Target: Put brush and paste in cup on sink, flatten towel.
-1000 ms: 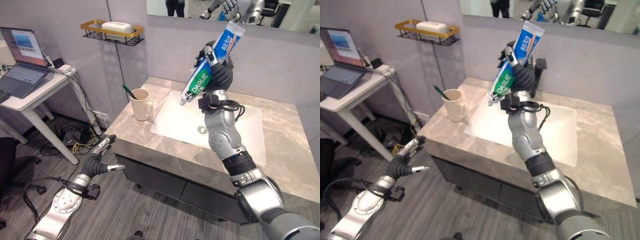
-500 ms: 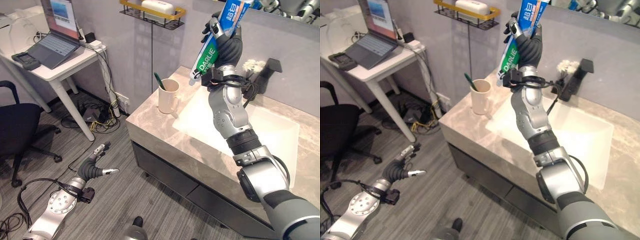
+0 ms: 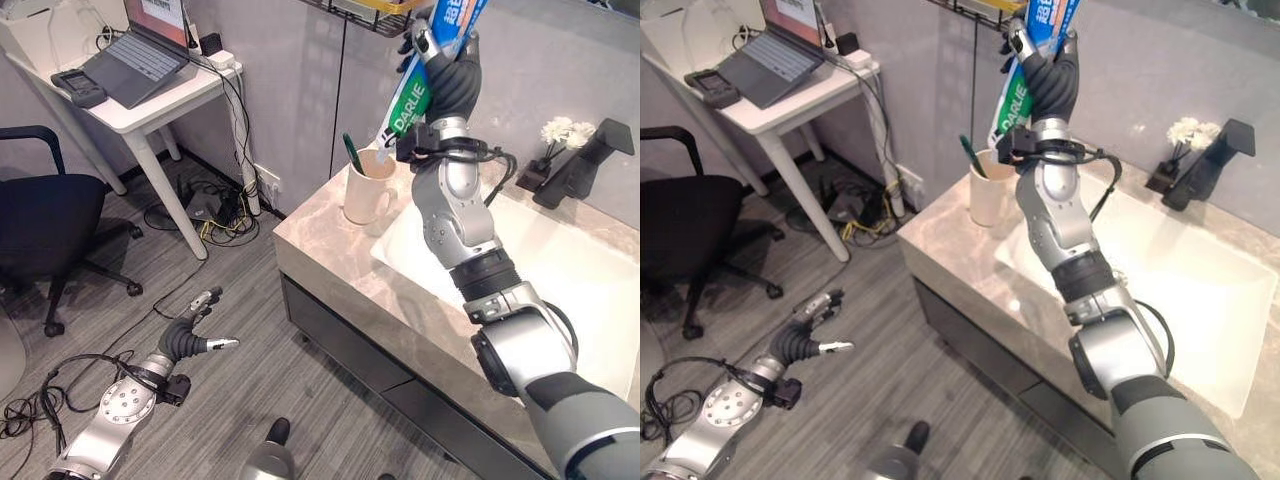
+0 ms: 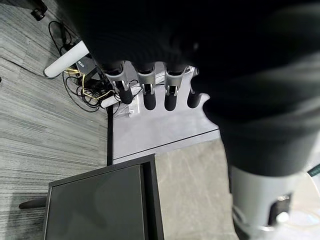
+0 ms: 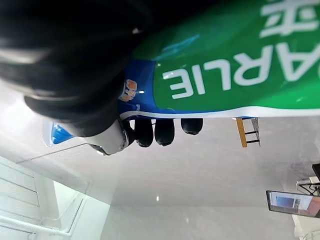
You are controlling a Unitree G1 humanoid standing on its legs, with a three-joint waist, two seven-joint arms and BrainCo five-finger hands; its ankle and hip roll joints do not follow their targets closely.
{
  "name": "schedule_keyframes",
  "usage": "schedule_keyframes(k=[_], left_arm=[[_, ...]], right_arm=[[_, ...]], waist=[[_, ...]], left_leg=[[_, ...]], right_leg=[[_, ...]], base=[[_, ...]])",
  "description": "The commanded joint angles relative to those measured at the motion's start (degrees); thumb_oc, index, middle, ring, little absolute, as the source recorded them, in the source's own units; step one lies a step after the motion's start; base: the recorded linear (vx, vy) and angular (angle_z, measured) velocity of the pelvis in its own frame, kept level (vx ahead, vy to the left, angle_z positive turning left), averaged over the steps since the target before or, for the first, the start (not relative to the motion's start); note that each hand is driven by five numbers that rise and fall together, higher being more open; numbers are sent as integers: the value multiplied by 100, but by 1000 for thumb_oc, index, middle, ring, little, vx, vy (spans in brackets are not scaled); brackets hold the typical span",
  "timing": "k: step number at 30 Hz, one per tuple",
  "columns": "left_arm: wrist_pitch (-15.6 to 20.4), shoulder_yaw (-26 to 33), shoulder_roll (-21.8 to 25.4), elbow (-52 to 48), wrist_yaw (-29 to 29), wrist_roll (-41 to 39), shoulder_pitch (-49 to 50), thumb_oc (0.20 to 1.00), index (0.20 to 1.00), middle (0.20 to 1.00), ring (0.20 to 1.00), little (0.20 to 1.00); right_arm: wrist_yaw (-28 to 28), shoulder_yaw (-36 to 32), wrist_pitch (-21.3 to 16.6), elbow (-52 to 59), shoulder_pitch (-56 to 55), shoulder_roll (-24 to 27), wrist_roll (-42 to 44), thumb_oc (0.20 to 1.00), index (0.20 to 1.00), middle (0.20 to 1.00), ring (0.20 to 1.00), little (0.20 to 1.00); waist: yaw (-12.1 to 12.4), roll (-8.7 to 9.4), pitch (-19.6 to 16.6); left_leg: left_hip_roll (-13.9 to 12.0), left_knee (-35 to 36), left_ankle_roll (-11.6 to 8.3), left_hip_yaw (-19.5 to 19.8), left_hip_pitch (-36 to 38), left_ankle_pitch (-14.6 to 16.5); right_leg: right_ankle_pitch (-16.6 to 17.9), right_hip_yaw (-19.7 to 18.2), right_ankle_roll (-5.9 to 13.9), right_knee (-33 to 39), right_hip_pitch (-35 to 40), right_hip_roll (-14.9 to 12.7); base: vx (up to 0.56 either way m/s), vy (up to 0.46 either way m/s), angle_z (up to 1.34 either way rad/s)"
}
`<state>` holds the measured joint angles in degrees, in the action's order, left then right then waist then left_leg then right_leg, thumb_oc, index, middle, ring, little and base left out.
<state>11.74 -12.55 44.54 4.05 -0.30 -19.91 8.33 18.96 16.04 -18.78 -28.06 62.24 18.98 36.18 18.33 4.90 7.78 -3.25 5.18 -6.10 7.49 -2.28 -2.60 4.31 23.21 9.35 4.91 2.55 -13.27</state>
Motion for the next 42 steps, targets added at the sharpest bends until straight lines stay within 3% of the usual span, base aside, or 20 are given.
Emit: schedule_keyframes(k=[1, 5, 19, 42], left_arm=[[281, -45, 172, -119, 105, -156, -101, 1000, 1000, 1000, 1000, 1000], [272, 43, 71, -220, 89, -439, -48, 1000, 1000, 1000, 1000, 1000], [277, 61, 36, -269, 110, -317, -65, 1000, 1000, 1000, 1000, 1000], [264, -141, -109, -83, 188, -146, -145, 1000, 1000, 1000, 1000, 1000]], right_arm=[[94, 6, -251, 76, 737, 443, -146, 200, 200, 200, 200, 200], [104, -17, -263, 111, 754, 624, -174, 200, 200, 200, 200, 200], [88, -120, -311, 236, 544, 802, -102, 200, 200, 200, 200, 200], [-58, 43, -308, -197, 414, 208, 244, 200, 200, 200, 200, 200]], waist=[[116, 196, -260], [115, 184, -195], [137, 258, -79], [70, 246, -57]], left_leg=[[105, -18, 265, -156, -178, -29], [151, -18, 298, -121, -228, -25], [313, -18, 371, -31, -358, 0], [359, -18, 410, -41, -362, 15]], right_leg=[[686, -302, 401, -464, 71, -714], [761, -292, 432, -550, 9, -757], [993, -220, 496, -523, -9, -841], [985, -237, 476, -427, 16, -846]], base=[[41, 22, 6], [27, 22, 12], [7, 7, 3], [-1, 2, 0]])
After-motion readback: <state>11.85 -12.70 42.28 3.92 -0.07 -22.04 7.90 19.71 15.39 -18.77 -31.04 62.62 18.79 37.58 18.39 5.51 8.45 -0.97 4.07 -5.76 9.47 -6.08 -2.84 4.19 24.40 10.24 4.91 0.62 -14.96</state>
